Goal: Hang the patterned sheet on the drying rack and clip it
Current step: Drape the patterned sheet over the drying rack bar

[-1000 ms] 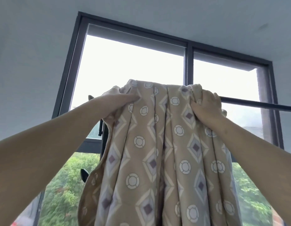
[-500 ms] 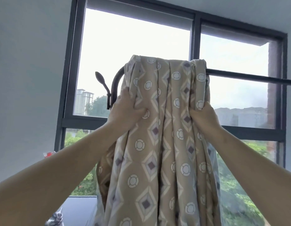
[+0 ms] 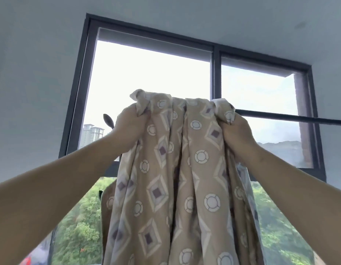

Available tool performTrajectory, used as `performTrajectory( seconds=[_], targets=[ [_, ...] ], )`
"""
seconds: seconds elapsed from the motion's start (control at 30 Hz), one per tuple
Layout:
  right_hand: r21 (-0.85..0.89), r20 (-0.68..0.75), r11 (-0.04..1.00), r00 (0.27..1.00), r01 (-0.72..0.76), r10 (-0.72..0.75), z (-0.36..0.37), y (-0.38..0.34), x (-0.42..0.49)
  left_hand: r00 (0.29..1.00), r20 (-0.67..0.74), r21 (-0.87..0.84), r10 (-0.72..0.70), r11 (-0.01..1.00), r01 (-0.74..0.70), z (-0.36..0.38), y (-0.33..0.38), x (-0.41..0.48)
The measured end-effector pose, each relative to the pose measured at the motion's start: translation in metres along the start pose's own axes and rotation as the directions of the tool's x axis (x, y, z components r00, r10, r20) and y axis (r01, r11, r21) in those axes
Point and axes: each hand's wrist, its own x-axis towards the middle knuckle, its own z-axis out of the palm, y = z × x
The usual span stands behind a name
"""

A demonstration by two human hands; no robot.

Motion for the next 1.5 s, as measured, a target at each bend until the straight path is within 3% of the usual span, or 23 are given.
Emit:
performTrajectory(
  seconds=[0.13, 0.3, 0.5, 0.63, 0.73, 0.87, 1.17, 1.23, 1.37, 1.43, 1.5],
  targets=[
    [-0.028, -0.069, 0.997, 0.995, 0.074, -0.076, -0.006, -0.019, 0.04, 0.99, -0.132, -0.119, 0.047, 0.991, -0.063, -0.013, 0.033, 0.043],
    [-0.199, -0.11, 0.976, 0.987, 0.092, -0.116, -0.031, -0.019, 0.06, 0.98, 0.172, -0.035, -0.099, 0.994, 0.106, -0.015, 0.041, 0.056],
    [-0.343, -0.136, 0.939, 0.991, -0.039, -0.009, -0.031, -0.003, 0.074, 0.962, 0.213, -0.011, -0.173, 0.984, 0.179, -0.004, 0.034, 0.067],
    [-0.257, -0.168, 0.961, 0.984, -0.104, 0.061, -0.023, 0.002, 0.086, 0.975, 0.218, 0.004, -0.048, 0.999, 0.048, 0.004, 0.022, 0.076],
    [-0.299, -0.193, 0.948, 0.98, -0.108, 0.051, -0.025, 0.013, 0.096, 0.978, 0.195, 0.019, 0.071, 0.997, -0.076, 0.016, 0.022, 0.078],
    [-0.316, -0.216, 0.943, 0.976, -0.107, 0.038, -0.034, 0.026, 0.105, 0.98, 0.18, 0.053, 0.087, 0.994, -0.099, 0.041, 0.03, 0.084],
    [-0.362, -0.314, 0.924, 0.949, -0.121, 0.002, -0.093, 0.072, 0.129, 0.937, 0.324, 0.206, 0.13, 0.957, -0.204, 0.116, 0.052, 0.091],
    [-0.38, -0.343, 0.915, 0.939, -0.136, -0.003, -0.111, 0.082, 0.132, 0.921, 0.367, 0.153, 0.129, 0.968, -0.197, 0.137, 0.059, 0.092],
    [-0.459, -0.426, 0.842, 0.902, -0.282, 0.07, -0.134, 0.094, 0.136, 0.944, 0.319, 0.13, 0.085, 0.983, -0.133, 0.168, 0.066, 0.098],
    [-0.567, -0.493, 0.716, 0.864, -0.408, 0.102, -0.13, 0.091, 0.136, 0.956, 0.283, 0.147, 0.072, 0.982, -0.118, 0.174, 0.065, 0.102],
    [-0.702, -0.457, 0.628, 0.889, -0.336, -0.035, -0.115, 0.082, 0.133, 0.96, 0.274, 0.106, 0.063, 0.99, -0.095, 0.173, 0.061, 0.105]
  ],
)
